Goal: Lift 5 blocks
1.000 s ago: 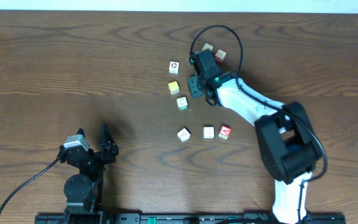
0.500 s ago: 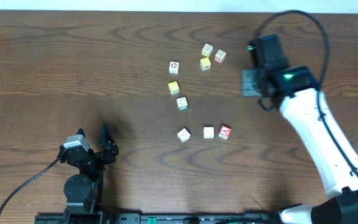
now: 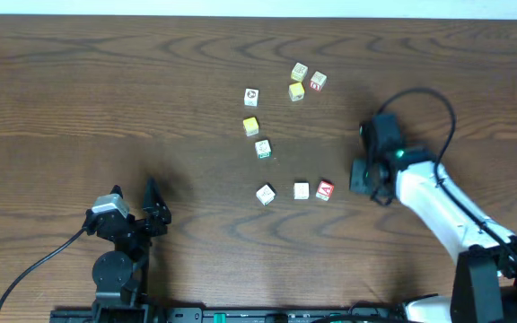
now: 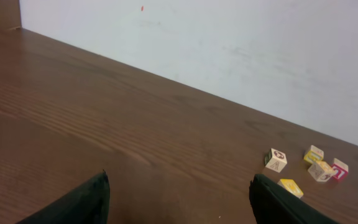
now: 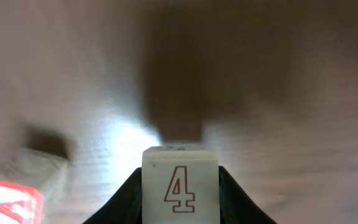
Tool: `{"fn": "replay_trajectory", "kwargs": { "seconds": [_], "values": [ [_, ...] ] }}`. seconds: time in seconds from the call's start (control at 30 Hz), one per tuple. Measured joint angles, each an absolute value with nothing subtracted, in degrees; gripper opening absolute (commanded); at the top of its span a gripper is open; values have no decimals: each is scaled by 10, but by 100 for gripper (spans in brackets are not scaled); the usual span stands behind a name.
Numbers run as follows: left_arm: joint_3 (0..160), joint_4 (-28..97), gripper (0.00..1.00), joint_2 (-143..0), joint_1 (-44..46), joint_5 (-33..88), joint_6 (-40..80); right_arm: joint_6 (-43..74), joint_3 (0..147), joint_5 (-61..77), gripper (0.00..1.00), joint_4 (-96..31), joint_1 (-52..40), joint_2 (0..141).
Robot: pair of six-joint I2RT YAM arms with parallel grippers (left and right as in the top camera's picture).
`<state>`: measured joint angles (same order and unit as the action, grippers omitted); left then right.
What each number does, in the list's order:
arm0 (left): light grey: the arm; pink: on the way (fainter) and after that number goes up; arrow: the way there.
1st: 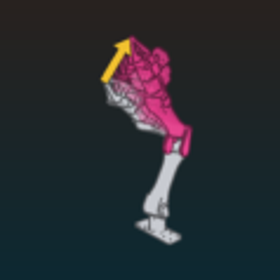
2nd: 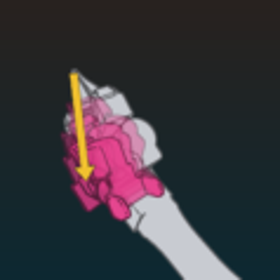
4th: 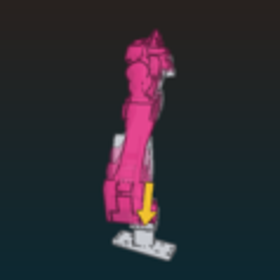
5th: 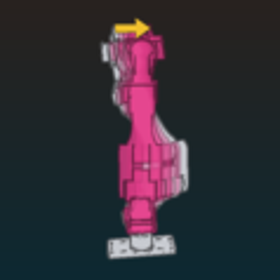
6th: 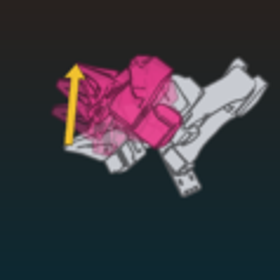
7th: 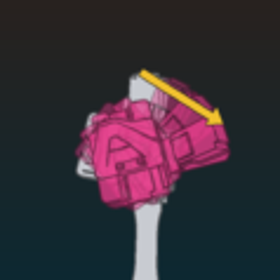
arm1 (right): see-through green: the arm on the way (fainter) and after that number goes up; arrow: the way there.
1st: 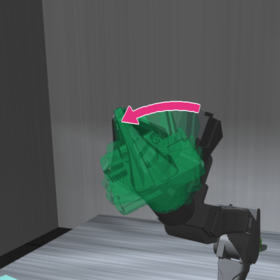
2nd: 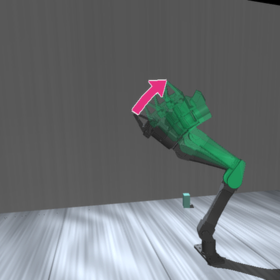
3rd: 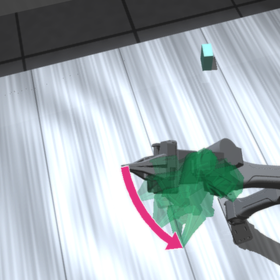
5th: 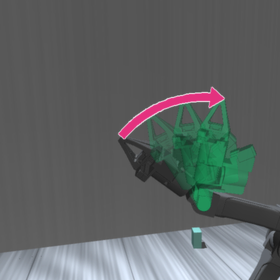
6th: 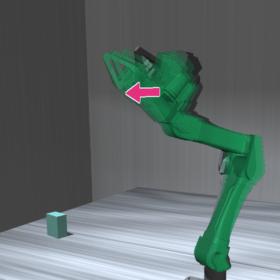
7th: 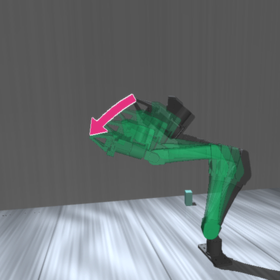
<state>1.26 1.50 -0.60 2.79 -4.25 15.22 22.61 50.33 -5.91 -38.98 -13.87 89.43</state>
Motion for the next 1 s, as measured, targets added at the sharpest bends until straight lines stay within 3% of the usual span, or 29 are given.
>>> {"fn": "replay_trajectory", "kwargs": {
  "seconds": [0.17,0.47,0.6,1.0],
  "values": [
    [13,15,73,-6,28,-42,152,239,440,-22,8,-319,-159,886],
    [13,15,72,-6,28,-42,152,248,438,8,9,-310,-213,884],
    [13,15,72,-6,28,-42,152,250,437,9,14,-304,-234,884],
    [13,15,72,-6,28,-42,152,248,431,-5,17,-273,-243,884]
  ]
}}
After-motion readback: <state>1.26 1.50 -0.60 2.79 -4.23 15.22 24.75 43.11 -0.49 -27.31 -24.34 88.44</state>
